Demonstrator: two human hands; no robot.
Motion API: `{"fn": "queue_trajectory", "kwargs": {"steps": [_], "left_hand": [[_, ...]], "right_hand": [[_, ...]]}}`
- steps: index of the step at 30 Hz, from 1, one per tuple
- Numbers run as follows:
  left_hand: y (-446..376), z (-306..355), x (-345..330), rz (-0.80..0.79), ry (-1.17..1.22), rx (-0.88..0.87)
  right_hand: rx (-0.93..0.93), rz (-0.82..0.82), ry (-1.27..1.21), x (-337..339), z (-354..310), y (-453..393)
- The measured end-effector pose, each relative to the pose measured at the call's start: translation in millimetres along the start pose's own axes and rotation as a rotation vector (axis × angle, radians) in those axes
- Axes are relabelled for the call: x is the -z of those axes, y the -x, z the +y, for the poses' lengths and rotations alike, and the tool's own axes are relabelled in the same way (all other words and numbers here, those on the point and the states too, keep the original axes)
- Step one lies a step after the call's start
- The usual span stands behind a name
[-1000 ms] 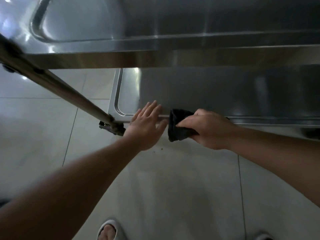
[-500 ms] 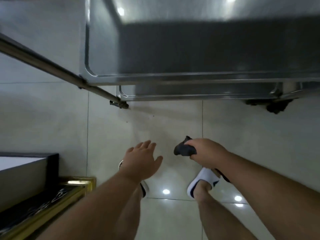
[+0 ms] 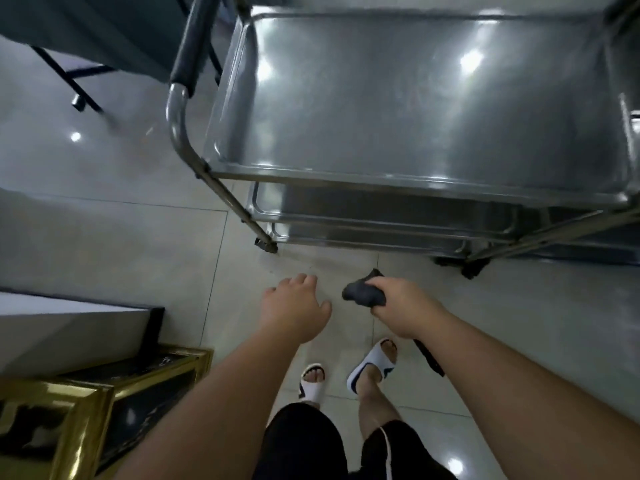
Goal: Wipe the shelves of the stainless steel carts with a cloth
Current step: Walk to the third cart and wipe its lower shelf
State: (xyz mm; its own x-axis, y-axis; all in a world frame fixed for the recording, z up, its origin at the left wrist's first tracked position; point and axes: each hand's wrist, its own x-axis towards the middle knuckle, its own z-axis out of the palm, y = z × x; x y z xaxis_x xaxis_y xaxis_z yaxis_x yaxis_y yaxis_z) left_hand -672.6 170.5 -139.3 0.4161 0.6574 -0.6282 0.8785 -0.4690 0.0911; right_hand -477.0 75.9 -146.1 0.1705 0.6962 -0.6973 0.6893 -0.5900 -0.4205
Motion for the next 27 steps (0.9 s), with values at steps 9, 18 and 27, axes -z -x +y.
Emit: {"fn": "queue_trajectory", "kwargs": {"steps": [9, 18, 27], "left_hand": [[93, 8, 51, 0.134, 0.120, -0.154], [128, 61, 98, 0.244, 0.038, -0.355], [141, 213, 116, 0.295, -0.065, -0.456]], "right_hand": [[-0.036, 0.223, -0.034, 33, -41, 135], [-0.076, 0.403, -0.021, 72, -16, 225], [-0.048, 0.589, -0.188, 132, 90, 290]]}}
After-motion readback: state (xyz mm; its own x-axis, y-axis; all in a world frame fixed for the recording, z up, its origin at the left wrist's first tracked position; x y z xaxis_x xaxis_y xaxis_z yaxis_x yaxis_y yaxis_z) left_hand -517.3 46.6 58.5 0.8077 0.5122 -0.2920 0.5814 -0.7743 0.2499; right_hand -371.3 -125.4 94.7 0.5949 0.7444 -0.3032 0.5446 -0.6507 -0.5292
